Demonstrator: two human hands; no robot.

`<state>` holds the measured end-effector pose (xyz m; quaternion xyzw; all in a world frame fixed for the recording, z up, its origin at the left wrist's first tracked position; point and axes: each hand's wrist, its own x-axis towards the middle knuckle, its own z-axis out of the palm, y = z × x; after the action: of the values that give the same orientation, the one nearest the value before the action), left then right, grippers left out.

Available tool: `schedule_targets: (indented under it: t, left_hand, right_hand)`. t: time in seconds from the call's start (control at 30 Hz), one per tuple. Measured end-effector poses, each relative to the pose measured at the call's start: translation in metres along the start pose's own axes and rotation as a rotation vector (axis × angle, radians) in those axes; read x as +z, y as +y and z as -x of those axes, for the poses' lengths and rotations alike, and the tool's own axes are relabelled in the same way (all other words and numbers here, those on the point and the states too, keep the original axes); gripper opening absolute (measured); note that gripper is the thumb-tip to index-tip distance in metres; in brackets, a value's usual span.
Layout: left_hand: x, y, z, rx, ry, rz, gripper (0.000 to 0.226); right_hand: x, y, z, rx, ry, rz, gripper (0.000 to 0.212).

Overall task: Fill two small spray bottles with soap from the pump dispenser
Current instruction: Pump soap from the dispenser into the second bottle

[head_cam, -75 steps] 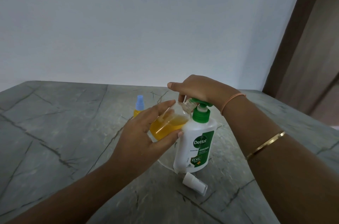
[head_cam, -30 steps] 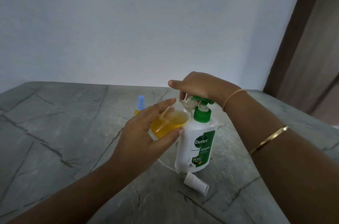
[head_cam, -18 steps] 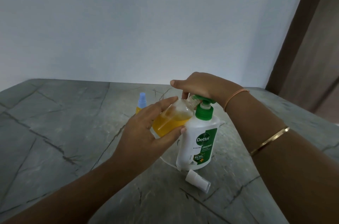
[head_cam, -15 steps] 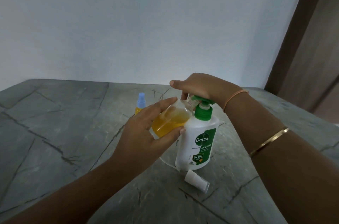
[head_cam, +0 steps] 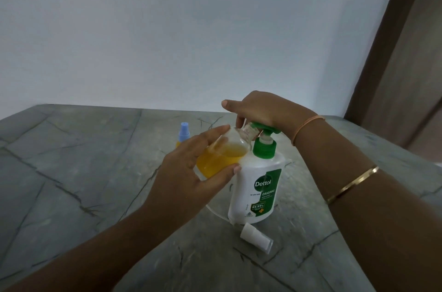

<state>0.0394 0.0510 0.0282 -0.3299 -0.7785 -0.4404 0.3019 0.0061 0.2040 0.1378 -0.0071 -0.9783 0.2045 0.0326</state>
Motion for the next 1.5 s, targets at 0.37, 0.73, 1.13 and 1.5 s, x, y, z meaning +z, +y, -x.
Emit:
schedule_targets:
  t: [0.37, 0.73, 1.13, 1.5]
  left_hand:
    - [-0.001, -0.002, 0.001, 0.007, -0.001, -0.027, 0.054]
    - [-0.002, 0.001, 0.0, -0.033, 0.001, 0.006, 0.05]
    - [-0.001, -0.002, 0.002, -0.024, -0.017, 0.015, 0.051]
    - [-0.001, 0.0, 0.0, -0.041, -0.021, 0.012, 0.051]
  right_hand:
    - [0.003, -0.002, 0.006, 0.009, -0.022, -0.001, 0.052]
    - [0.001, -0.005, 0.006, 0.02, -0.024, -0.009, 0.053]
    - [-0.001, -0.005, 0.009, 0.015, -0.025, -0.001, 0.055]
    - [0.001, -0.005, 0.007, 0.034, -0.021, 0.003, 0.056]
